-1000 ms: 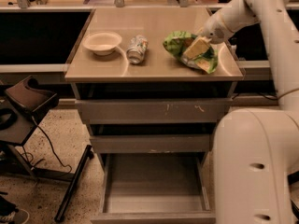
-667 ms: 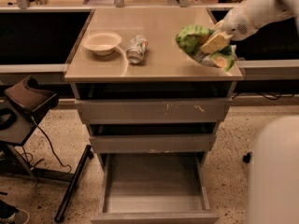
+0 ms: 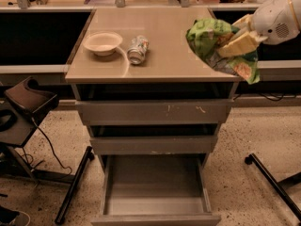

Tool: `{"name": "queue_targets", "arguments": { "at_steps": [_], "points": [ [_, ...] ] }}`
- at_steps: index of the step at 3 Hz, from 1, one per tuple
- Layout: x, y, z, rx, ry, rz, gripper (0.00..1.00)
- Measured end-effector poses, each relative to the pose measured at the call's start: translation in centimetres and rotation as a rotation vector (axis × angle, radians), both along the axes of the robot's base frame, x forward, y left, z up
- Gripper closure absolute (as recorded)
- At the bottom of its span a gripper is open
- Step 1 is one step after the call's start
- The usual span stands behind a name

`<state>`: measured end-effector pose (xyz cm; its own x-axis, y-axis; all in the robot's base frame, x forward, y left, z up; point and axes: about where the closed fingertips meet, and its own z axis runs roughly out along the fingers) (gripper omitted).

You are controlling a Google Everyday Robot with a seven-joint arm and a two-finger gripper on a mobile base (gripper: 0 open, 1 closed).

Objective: Place green rice chip bag into bottom drawer

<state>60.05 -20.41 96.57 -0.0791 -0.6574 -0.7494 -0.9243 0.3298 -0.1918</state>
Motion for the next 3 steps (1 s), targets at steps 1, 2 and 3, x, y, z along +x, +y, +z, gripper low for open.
{"name": "queue_targets", "arguments": {
  "at_steps": [1, 2, 3],
  "points": [
    [-2.4, 1.9, -4.3, -0.003, 0.102, 0.049, 1.0],
    [-2.2, 2.0, -4.6, 0.005, 0.103, 0.052, 1.0],
    [-2.3, 2.7, -6.7, 0.011, 0.081, 0.03, 1.0]
  ]
}}
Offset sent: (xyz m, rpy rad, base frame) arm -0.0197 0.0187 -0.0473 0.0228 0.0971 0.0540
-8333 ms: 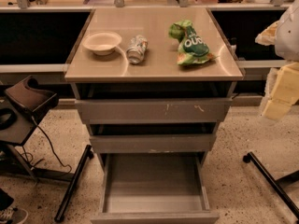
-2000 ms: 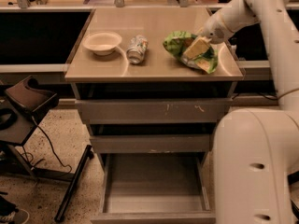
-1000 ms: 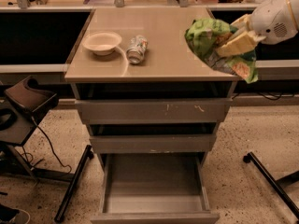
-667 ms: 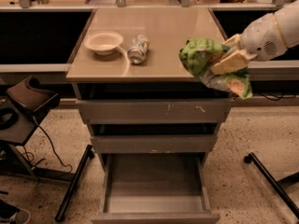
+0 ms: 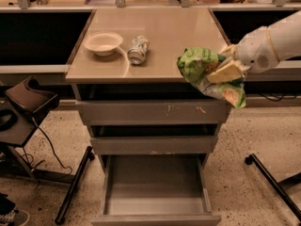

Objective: Place green rice chip bag into bottom drawer

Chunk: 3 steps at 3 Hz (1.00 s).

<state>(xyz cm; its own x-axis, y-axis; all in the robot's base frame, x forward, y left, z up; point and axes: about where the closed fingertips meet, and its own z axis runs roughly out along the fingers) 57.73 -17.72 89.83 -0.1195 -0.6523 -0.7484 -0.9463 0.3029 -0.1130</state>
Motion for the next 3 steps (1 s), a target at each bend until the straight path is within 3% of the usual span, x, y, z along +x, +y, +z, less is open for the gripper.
{"name": "queue_targets", "arguments": {
  "at_steps": [1, 2, 3],
  "points": [
    [-2.4, -0.3, -1.8, -0.083, -0.128, -0.034, 1.0],
    [-3.1, 0.0, -8.5, -0.153, -0.136, -0.092, 1.0],
    [-3.3, 0.8, -11.4, -0.181, -0.142, -0.096, 1.0]
  ]
}}
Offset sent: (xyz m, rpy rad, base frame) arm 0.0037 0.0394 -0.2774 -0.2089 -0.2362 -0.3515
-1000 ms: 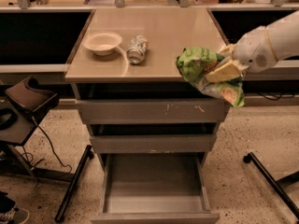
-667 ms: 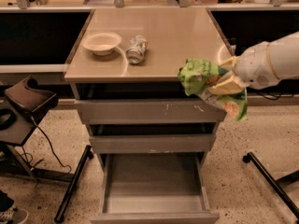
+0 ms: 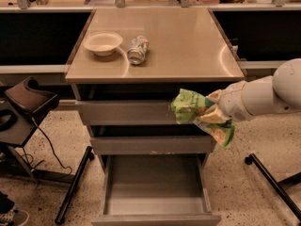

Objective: Place green rice chip bag into bottom drawer

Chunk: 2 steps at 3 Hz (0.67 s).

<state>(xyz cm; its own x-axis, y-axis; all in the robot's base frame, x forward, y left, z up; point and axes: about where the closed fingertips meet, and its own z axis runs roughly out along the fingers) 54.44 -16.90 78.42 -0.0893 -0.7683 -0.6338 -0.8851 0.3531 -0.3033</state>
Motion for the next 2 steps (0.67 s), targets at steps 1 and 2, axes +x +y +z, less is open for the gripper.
{"name": "queue_targets", "arguments": {
  "at_steps": [1, 2],
  "points": [
    [0.0, 0.0, 0.0, 0.002, 0.0, 0.0, 1.0],
    [0.0, 0.8, -2.2, 0.023, 0.009, -0.007, 1.0]
  ]
}}
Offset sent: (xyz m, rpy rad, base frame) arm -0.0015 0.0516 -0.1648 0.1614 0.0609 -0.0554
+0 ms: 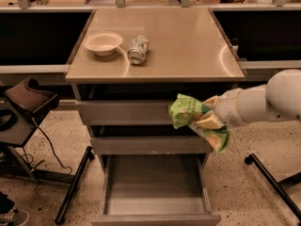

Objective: Place green rice chip bag into bottom drawer

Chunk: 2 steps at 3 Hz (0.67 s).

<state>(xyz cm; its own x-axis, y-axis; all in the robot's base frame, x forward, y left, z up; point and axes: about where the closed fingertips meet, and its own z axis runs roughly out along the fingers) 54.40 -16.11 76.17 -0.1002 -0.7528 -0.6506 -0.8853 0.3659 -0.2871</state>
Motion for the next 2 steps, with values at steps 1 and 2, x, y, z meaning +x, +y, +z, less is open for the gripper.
{"name": "queue_targets", "arguments": {
  "at_steps": [1, 2],
  "points": [
    [-1.3, 2.2, -9.8, 0.032, 0.066, -0.028, 1.0],
    [-2.5, 4.0, -19.8, 0.004, 0.13, -0.055, 1.0]
  ]
}}
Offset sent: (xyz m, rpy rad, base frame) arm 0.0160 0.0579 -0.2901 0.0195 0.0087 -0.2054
